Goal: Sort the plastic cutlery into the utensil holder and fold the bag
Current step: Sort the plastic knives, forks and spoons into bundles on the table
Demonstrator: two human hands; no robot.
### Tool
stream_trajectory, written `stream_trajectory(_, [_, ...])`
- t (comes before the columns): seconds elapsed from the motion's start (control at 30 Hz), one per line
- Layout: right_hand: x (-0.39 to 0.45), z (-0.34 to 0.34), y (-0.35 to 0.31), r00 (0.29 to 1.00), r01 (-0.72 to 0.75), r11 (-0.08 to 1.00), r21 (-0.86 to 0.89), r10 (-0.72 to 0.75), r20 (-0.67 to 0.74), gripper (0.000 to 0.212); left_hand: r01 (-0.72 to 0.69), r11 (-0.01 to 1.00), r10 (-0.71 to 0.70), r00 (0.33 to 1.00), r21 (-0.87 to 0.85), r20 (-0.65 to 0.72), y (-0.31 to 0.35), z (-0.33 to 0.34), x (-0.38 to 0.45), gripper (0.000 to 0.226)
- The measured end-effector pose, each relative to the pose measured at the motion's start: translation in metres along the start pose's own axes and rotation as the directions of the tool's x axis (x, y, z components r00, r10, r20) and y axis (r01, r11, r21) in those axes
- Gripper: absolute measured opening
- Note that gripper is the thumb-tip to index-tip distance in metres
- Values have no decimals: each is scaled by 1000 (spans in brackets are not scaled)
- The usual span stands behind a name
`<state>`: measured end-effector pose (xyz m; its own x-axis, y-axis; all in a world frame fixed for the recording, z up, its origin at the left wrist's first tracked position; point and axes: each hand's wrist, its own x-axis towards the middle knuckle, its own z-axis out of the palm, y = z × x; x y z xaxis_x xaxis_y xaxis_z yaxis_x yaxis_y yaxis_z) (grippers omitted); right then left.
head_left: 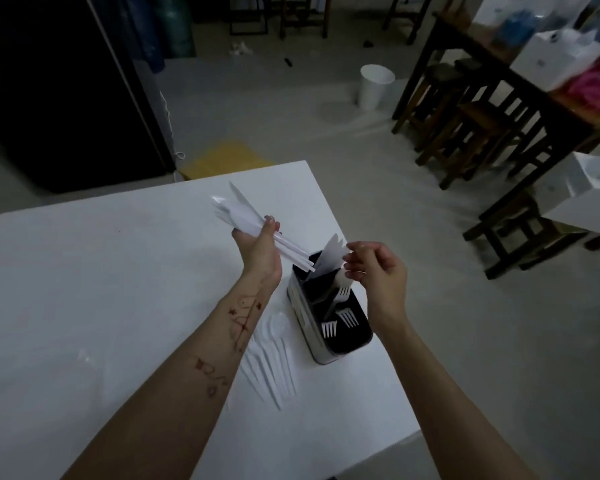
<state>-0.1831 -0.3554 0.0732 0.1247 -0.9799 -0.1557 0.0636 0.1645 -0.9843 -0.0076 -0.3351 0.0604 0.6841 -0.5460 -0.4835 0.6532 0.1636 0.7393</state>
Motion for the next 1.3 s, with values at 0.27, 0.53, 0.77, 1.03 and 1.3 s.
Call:
stream_trajectory(0.27, [23, 2, 7, 998, 48, 999, -16, -48, -29, 14, -303, 871, 271, 953, 386, 137, -29, 20, -26, 47])
stream_trajectory(0.53, [38, 11, 11, 991, 134, 990, -52, -135, -12, 15, -448, 723, 285, 887, 526, 363, -35, 17, -62, 39])
stream_trajectory(0.77, [40, 7, 9, 991, 130, 991, -29, -131, 0, 17, -424, 632, 198, 898, 648, 394, -36, 8, -43, 50])
stream_trajectory(1.03, [41, 15, -8, 881, 404, 885, -233, -307, 360, 42, -457, 506, 118, 877, 732, 466, -68, -16, -34, 45])
stream_trajectory(1.3, [50, 27, 21, 621, 774, 464, -431, -426, 657, 38, -557, 399, 203, 828, 729, 522, -78, -19, -40, 48])
